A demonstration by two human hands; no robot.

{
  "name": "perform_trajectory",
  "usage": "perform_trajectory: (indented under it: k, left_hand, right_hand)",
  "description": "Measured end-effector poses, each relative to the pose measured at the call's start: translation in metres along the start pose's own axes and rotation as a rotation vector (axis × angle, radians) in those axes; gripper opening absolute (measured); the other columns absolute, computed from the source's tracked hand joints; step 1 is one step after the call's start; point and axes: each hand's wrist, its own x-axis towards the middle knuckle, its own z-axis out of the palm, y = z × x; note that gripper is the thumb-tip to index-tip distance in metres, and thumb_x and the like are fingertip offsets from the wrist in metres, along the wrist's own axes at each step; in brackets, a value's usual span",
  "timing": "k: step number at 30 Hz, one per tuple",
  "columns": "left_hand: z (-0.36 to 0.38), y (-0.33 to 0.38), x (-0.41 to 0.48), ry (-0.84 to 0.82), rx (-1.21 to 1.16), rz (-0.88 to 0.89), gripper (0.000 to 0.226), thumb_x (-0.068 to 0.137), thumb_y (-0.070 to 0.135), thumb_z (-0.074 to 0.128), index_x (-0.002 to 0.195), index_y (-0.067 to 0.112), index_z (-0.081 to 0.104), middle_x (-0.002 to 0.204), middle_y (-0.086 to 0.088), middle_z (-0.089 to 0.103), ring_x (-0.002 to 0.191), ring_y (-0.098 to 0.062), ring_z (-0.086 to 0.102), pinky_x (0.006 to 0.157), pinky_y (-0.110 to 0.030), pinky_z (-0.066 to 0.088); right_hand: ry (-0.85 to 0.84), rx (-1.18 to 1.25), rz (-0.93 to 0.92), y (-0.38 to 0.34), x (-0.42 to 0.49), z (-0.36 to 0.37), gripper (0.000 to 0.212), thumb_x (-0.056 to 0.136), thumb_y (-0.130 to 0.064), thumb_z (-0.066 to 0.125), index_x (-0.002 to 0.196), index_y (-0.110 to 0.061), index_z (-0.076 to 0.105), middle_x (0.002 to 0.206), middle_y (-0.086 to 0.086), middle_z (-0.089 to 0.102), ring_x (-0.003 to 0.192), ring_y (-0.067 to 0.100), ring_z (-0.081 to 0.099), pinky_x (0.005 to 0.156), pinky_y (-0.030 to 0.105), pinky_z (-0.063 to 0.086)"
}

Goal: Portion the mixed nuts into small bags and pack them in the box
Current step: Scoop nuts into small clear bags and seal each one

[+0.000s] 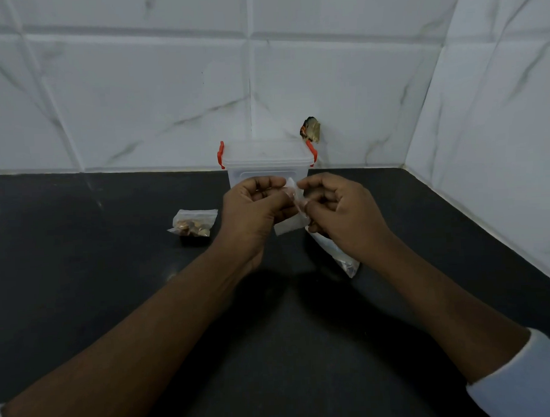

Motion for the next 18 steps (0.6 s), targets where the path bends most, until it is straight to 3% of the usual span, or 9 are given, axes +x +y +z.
perform_trajectory:
  k: [5,10,15,18]
  left_hand:
    - [0.0,-0.001,-0.001,-0.023,0.057,0.006,0.018,0.087,-0.005,0.074,0.102,0.002,0.067,0.096,-0.017,0.075,0.082,-0.024,0.076,0.073,-0.032,0.061]
    - [-0.001,-0.001,0.001,0.004,0.213,0.018,0.022,0.083,-0.011,0.07,0.09,0.008,0.062,0.075,-0.012,0.068,0.064,-0.019,0.065,0.061,-0.028,0.056]
    - [-0.003,0.0,0.0,-0.017,0.291,0.028,0.026,0.082,-0.009,0.073,0.097,0.007,0.061,0.078,-0.013,0.071,0.067,-0.019,0.069,0.064,-0.027,0.058]
    - [-0.003,0.0,-0.001,-0.021,0.32,0.074,0.026,0.083,-0.007,0.075,0.101,0.006,0.061,0.078,-0.012,0.073,0.069,-0.02,0.072,0.066,-0.029,0.06]
  right_hand:
    - [0.016,-0.069,-0.062,-0.002,-0.001,0.0,0.014,0.097,-0.015,0.068,0.11,-0.01,0.073,0.081,0.0,0.076,0.068,0.014,0.073,0.064,0.039,0.064]
    - [0.129,-0.188,-0.046,0.002,0.002,-0.005,0.01,0.095,-0.009,0.065,0.097,-0.011,0.074,0.076,-0.001,0.074,0.06,0.011,0.07,0.057,0.03,0.06]
    - [0.109,-0.473,-0.23,0.007,0.005,-0.007,0.021,0.088,0.005,0.061,0.093,-0.014,0.069,0.099,0.0,0.06,0.088,0.012,0.057,0.073,0.025,0.047]
    - [0.091,-0.617,-0.321,0.01,0.005,-0.005,0.023,0.087,0.005,0.063,0.09,-0.013,0.079,0.094,0.004,0.059,0.092,0.02,0.054,0.075,0.026,0.039]
